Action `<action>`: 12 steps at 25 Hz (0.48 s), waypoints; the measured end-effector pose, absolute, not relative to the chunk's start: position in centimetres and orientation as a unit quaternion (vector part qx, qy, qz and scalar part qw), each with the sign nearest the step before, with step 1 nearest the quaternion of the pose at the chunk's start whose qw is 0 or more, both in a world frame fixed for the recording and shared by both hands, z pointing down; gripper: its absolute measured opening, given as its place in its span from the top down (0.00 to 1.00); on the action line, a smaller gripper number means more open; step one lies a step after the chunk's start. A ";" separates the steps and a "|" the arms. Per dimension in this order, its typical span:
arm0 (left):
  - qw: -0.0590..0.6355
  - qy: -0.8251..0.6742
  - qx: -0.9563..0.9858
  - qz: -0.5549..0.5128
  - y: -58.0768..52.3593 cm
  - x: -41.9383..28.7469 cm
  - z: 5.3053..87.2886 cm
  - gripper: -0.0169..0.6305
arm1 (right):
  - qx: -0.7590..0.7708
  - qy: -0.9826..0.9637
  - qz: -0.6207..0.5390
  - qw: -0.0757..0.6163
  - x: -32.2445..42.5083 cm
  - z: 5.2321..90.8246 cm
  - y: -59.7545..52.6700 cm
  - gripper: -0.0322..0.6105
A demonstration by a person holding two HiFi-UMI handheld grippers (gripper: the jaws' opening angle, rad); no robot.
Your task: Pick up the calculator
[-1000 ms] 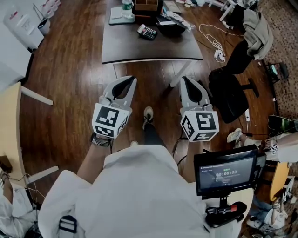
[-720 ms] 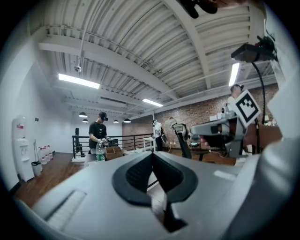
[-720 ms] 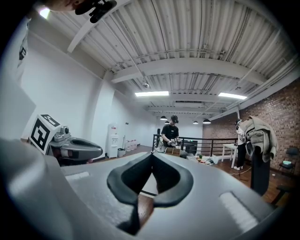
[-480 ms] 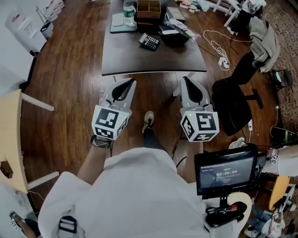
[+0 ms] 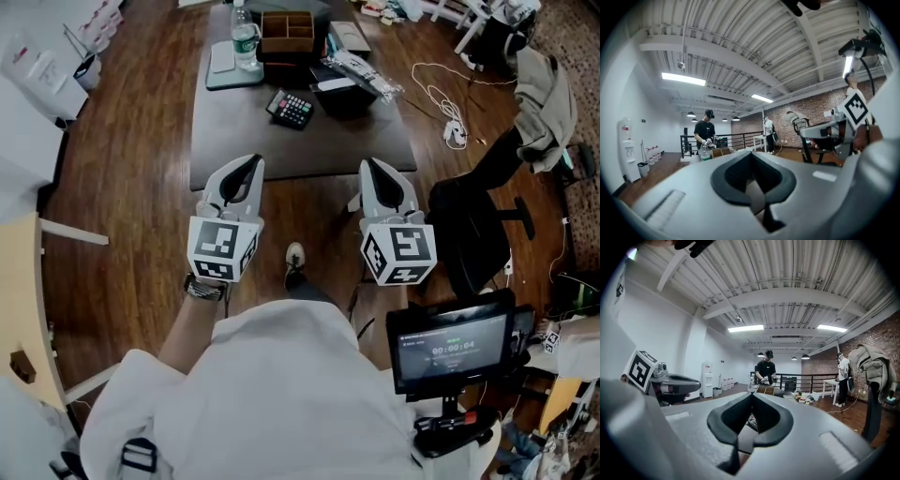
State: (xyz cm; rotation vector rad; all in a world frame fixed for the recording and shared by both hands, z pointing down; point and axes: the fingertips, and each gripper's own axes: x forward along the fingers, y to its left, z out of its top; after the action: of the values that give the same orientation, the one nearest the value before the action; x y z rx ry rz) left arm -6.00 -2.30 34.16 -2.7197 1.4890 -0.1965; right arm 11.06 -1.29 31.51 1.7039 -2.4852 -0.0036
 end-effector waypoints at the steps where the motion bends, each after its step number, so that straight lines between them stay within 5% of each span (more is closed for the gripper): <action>1: 0.017 0.478 -0.876 -0.062 -3.3 -5.7 34.0 1.00 | 0.563 -0.824 0.001 0.065 11.3 31.5 -2.4 0.95; 12: -0.026 0.433 -0.898 -0.075 -12.6 -1.7 35.4 0.97 | 0.542 -0.838 0.031 0.064 12.3 32.0 -13.1 0.95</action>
State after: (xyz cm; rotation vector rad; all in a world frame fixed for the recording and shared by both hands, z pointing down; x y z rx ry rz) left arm -1.72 -12.56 35.36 -2.8687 1.3833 -0.2383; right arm 12.28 -13.08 32.01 1.6366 -2.5298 0.0925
